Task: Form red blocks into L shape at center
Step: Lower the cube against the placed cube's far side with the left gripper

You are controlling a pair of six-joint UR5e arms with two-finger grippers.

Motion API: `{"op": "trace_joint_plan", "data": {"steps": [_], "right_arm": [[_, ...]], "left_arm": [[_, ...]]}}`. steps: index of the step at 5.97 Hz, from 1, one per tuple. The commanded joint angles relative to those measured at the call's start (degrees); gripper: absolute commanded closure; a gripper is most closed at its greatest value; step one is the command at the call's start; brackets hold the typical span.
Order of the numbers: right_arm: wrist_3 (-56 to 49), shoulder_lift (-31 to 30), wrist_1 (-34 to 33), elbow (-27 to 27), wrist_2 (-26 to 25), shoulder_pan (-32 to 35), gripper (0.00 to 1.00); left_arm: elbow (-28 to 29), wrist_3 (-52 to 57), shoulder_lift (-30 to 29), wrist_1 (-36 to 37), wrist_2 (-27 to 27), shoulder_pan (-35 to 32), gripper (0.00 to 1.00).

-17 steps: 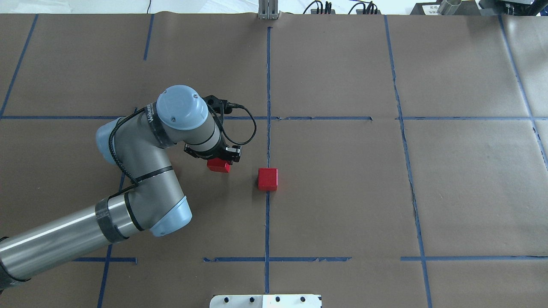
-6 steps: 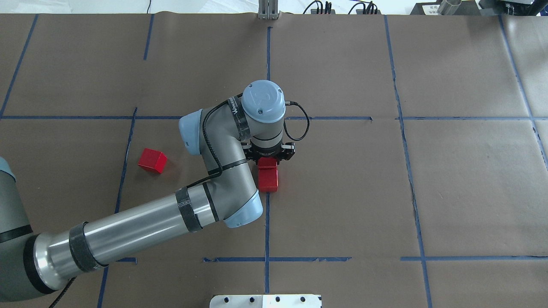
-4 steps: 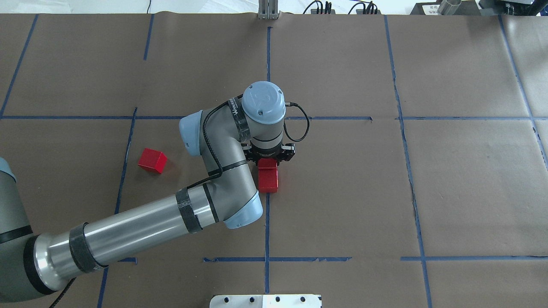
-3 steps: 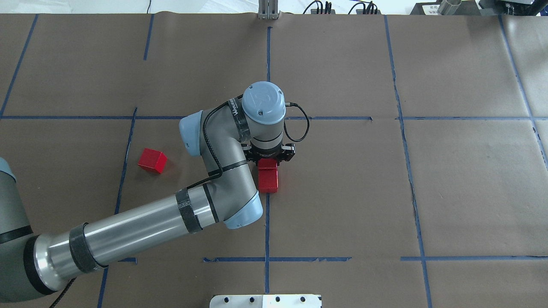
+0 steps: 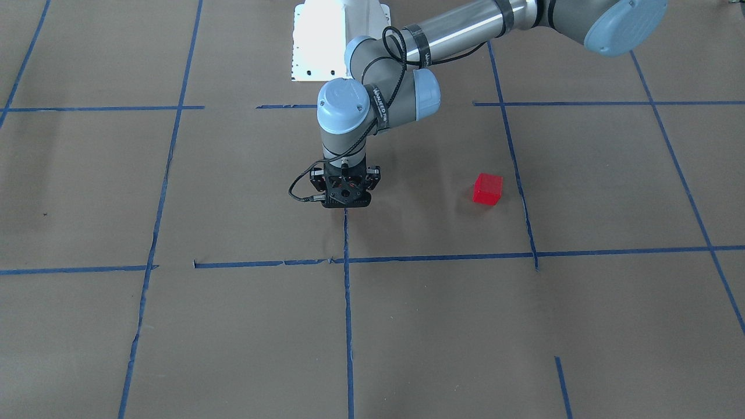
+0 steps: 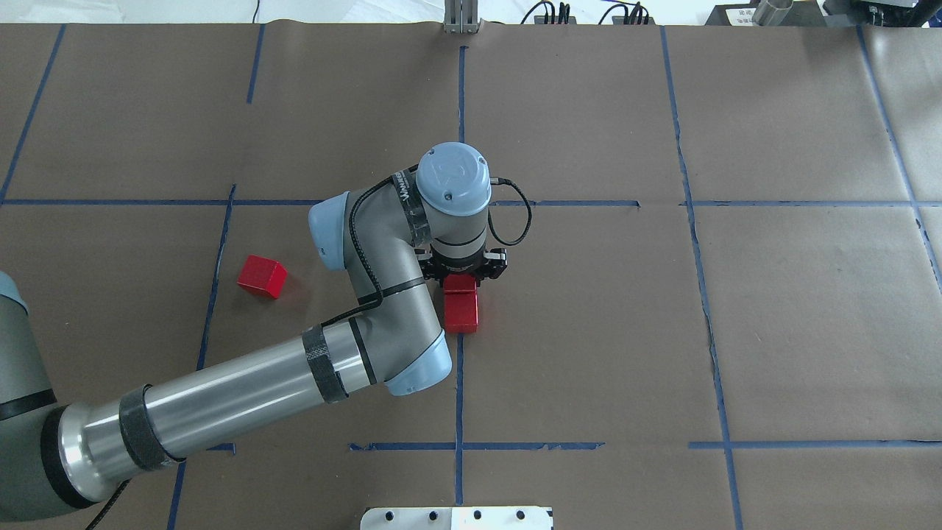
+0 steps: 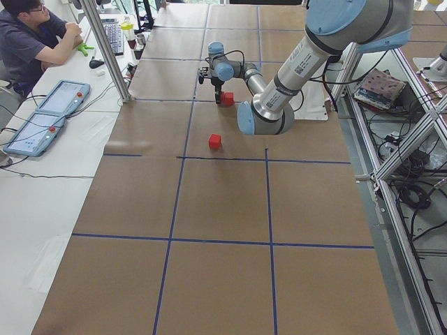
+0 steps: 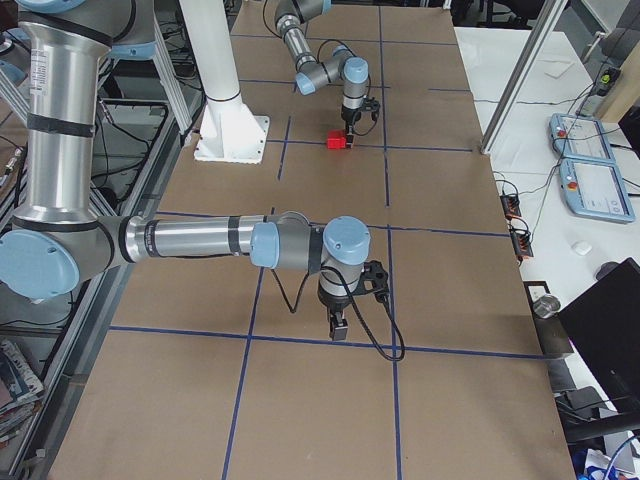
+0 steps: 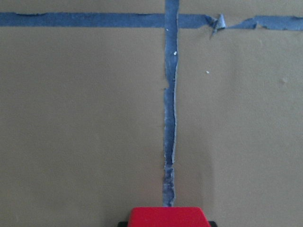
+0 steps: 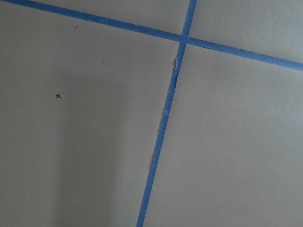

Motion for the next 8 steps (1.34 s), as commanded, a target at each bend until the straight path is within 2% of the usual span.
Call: {"op": "trace_joint_plan", "data": {"steps": [1,8], "right_arm": [[0.0,0.1,0.0,0.0,0.0,0.0,0.0],[0.0,0.0,0.0,0.0,0.1,0.0,0.0]], "left_arm": [[0.0,0.0,0.0,0.0,0.0,0.0,0.82],[0.0,-0.1,0.0,-0.5,0.0,0.3,0.56]]}}
